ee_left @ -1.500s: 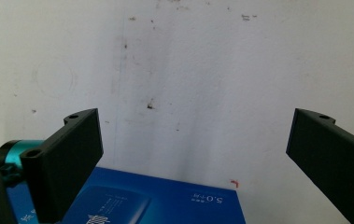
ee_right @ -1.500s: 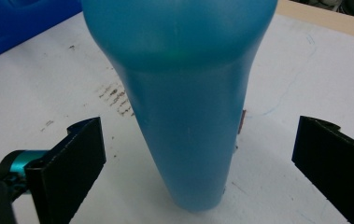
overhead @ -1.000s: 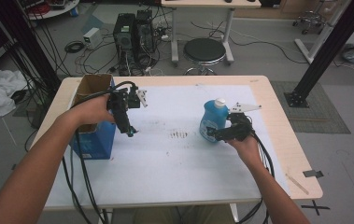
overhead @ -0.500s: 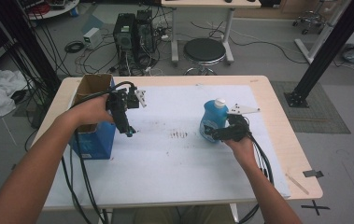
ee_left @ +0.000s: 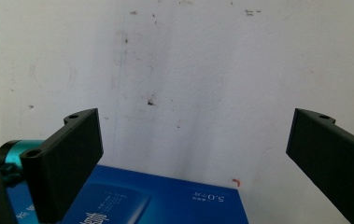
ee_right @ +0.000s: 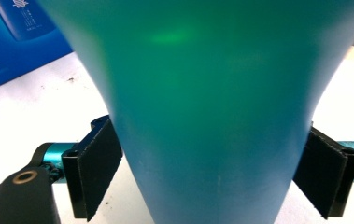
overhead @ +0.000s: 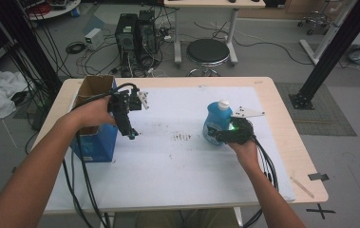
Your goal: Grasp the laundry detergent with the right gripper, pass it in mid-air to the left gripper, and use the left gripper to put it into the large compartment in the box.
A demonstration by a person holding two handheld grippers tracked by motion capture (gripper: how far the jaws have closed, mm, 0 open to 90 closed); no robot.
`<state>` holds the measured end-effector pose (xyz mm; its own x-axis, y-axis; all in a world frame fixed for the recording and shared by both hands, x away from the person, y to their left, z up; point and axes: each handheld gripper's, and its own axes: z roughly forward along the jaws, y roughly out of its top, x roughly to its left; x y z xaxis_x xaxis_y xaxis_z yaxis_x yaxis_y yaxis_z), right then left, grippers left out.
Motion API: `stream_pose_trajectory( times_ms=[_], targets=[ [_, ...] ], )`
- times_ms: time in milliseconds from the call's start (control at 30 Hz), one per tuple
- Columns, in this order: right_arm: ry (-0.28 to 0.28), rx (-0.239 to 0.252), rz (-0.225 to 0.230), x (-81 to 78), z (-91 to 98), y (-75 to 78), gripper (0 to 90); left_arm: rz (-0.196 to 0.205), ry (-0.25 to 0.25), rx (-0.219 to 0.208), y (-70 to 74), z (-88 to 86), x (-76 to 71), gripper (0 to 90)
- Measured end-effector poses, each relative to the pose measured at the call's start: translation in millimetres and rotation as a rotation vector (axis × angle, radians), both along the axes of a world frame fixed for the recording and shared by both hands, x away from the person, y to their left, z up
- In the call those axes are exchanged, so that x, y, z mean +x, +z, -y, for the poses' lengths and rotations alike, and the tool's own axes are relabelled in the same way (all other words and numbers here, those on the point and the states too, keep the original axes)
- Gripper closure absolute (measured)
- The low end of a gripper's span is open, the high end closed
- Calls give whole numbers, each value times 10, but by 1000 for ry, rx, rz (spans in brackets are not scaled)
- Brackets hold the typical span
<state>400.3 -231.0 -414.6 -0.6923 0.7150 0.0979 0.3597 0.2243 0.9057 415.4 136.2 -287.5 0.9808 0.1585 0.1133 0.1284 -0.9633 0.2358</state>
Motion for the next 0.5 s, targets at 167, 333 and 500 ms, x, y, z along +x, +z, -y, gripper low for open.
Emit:
stream_pose_trajectory(
  times_ms=[167,333,500],
  targets=[
    [-10,0,-5,-4,8,-33,166,0,5,0,0,-14,-4,37],
    [-8,4,7,-2,15,-40,230,0,5,-2,-4,-16,-5,37],
    [-7,0,17,-8,9,-38,244,-1,7,-2,-10,-15,-6,37]
  ],
)
